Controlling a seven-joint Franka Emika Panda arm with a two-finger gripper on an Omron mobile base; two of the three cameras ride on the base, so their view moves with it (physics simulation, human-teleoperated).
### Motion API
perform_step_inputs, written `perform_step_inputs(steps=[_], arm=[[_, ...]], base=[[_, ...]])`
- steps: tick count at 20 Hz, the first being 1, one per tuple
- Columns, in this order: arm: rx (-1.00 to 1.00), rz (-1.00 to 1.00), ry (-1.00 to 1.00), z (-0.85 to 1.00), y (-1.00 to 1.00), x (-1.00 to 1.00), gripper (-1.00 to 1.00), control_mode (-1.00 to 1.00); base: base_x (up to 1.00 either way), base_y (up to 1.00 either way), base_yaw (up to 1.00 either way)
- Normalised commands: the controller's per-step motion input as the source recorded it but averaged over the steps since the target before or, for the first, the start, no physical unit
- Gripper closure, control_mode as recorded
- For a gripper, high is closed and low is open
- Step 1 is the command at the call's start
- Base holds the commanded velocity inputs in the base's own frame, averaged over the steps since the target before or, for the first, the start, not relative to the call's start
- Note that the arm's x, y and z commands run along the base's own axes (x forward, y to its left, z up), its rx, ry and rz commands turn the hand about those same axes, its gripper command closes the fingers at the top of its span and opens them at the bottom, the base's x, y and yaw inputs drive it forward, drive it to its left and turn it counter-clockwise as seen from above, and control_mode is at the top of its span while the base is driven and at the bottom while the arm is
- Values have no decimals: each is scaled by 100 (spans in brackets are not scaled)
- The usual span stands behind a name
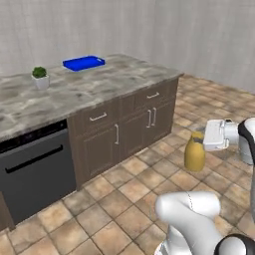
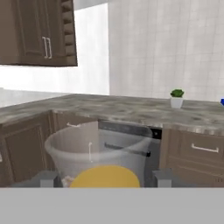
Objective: There is a tray on the dining counter. Grab the cup, mug, and pitcher and place them on the tray. The pitcher may be placed next to the tray if it cannot fit the tray.
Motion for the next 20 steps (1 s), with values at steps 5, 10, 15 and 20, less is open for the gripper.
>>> perform_step_inputs(steps=[5, 10, 15, 20], arm=[[0, 0, 0, 0, 0, 0, 100, 100], [0, 0, 0, 0, 0, 0, 100, 100], [0, 0, 0, 0, 0, 0, 100, 100], [0, 0, 0, 0, 0, 0, 100, 100]], base=[[30, -15, -54], [37, -16, -47], [51, -16, -35], [78, -17, -9]])
